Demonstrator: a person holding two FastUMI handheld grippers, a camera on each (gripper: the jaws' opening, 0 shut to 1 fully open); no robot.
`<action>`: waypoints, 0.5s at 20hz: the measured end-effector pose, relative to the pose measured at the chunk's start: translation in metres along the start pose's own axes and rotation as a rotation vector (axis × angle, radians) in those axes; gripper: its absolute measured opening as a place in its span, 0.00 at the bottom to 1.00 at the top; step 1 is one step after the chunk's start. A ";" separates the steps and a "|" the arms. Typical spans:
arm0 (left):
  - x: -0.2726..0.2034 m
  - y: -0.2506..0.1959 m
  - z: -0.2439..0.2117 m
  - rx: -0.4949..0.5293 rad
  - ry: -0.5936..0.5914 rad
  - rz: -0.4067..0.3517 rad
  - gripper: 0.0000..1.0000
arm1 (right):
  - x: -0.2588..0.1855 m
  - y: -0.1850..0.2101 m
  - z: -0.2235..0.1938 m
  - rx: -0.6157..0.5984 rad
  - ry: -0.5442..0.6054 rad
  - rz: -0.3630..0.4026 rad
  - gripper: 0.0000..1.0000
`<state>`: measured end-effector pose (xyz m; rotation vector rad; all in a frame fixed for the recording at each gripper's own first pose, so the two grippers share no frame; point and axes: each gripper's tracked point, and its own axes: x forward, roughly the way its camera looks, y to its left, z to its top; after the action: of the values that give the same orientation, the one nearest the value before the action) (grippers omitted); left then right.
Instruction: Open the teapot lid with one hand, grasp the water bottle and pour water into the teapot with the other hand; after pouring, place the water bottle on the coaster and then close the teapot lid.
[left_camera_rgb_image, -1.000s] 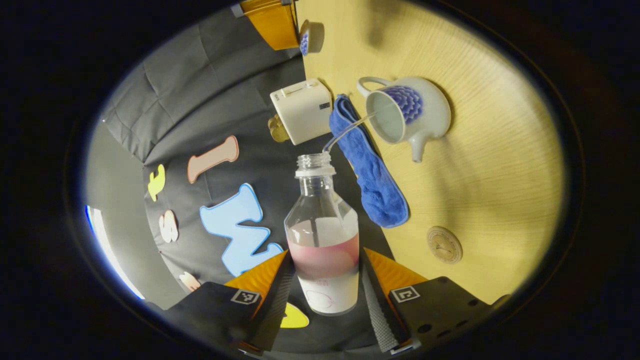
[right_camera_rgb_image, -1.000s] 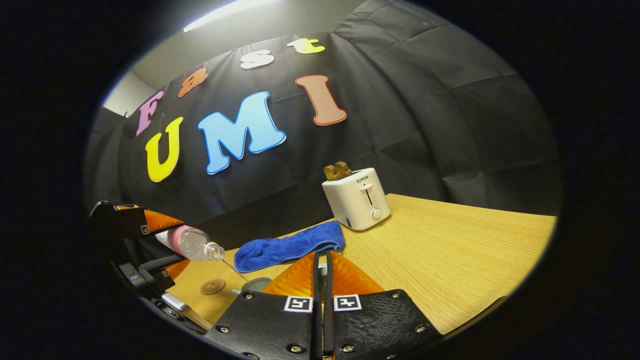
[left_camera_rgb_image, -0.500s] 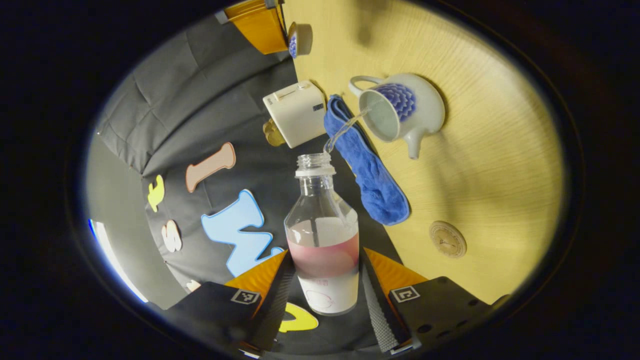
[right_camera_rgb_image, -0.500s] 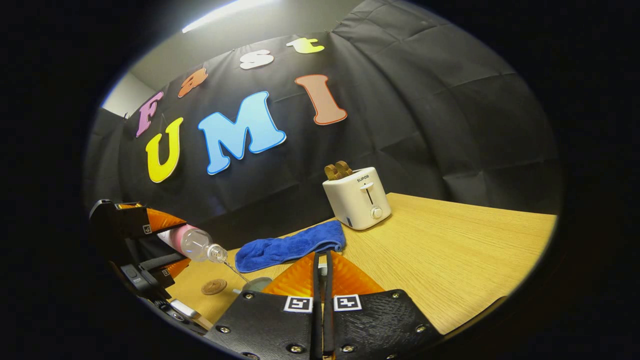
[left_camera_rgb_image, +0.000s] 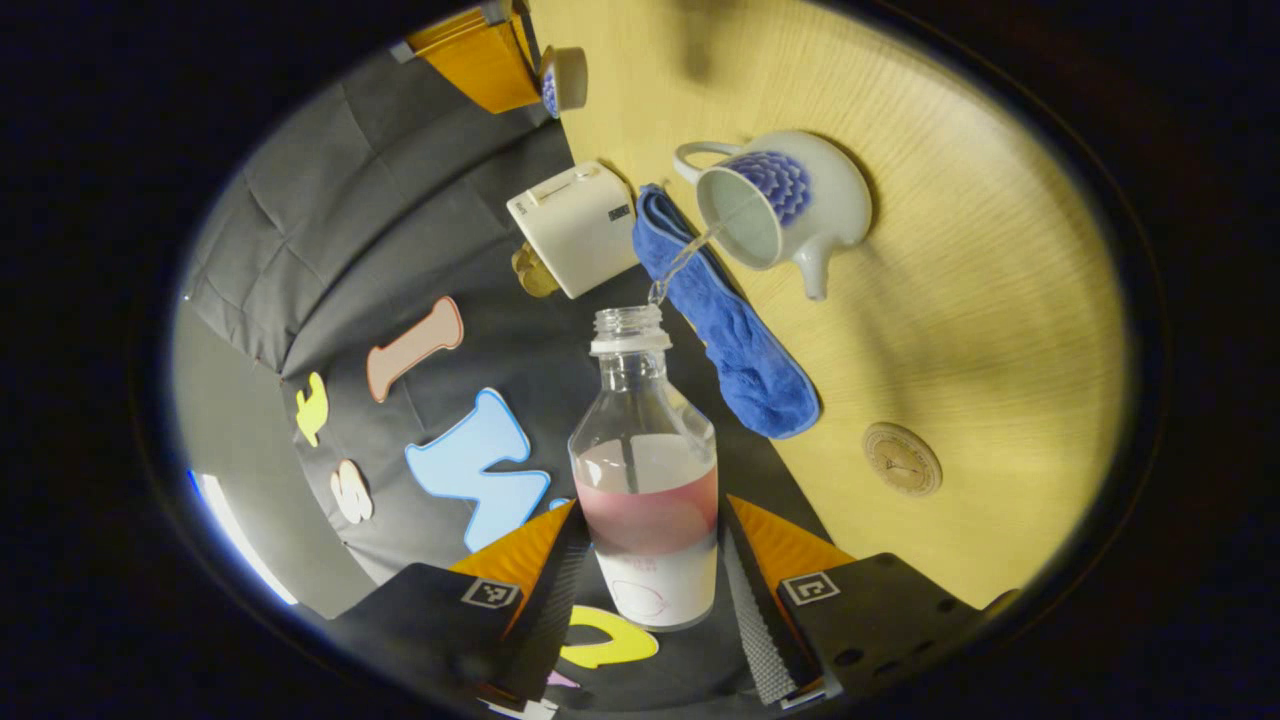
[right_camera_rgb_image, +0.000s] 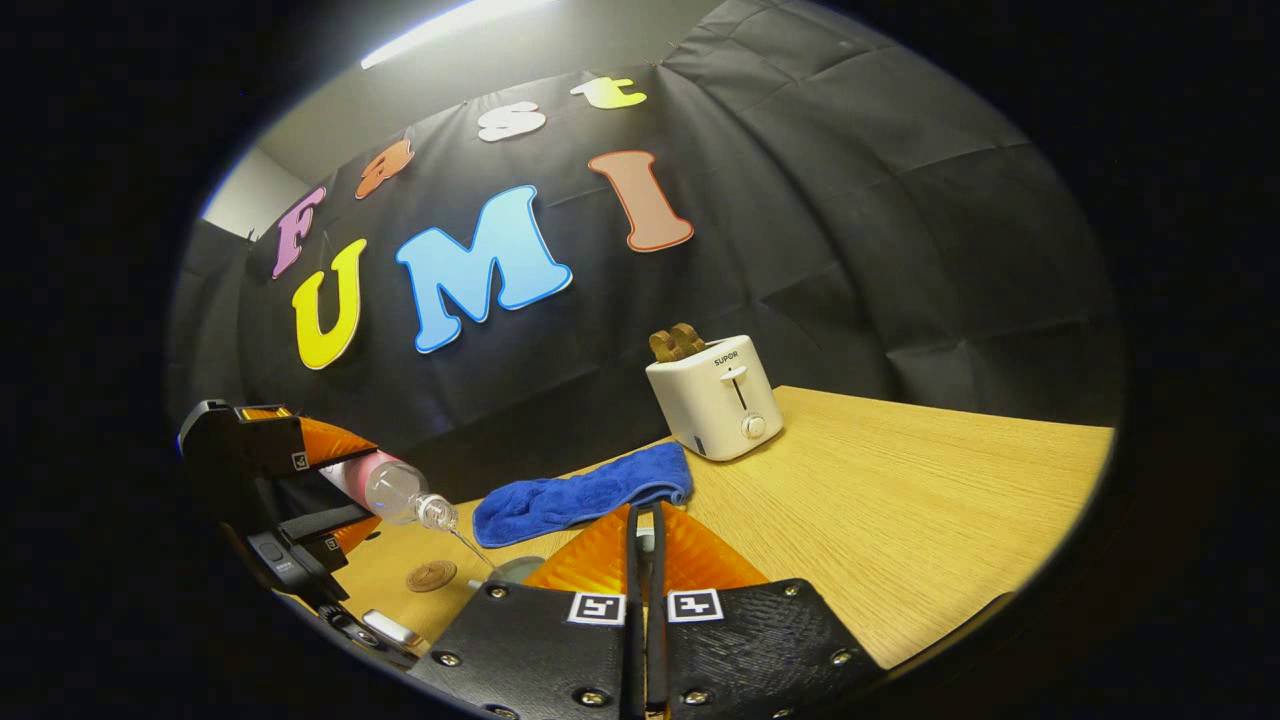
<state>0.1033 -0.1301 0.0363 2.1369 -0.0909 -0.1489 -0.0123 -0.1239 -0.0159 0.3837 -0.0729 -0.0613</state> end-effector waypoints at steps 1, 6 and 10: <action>0.000 -0.001 0.001 0.007 0.000 -0.003 0.88 | 0.000 0.000 -0.001 0.001 0.001 0.001 0.01; 0.003 -0.001 0.003 0.051 -0.002 -0.016 0.87 | 0.000 0.000 0.000 0.007 0.000 0.006 0.01; 0.008 -0.001 0.004 0.093 0.001 -0.023 0.87 | 0.001 0.000 0.000 0.012 0.002 0.009 0.01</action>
<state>0.1104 -0.1338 0.0326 2.2312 -0.0743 -0.1595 -0.0113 -0.1243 -0.0159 0.3949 -0.0733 -0.0515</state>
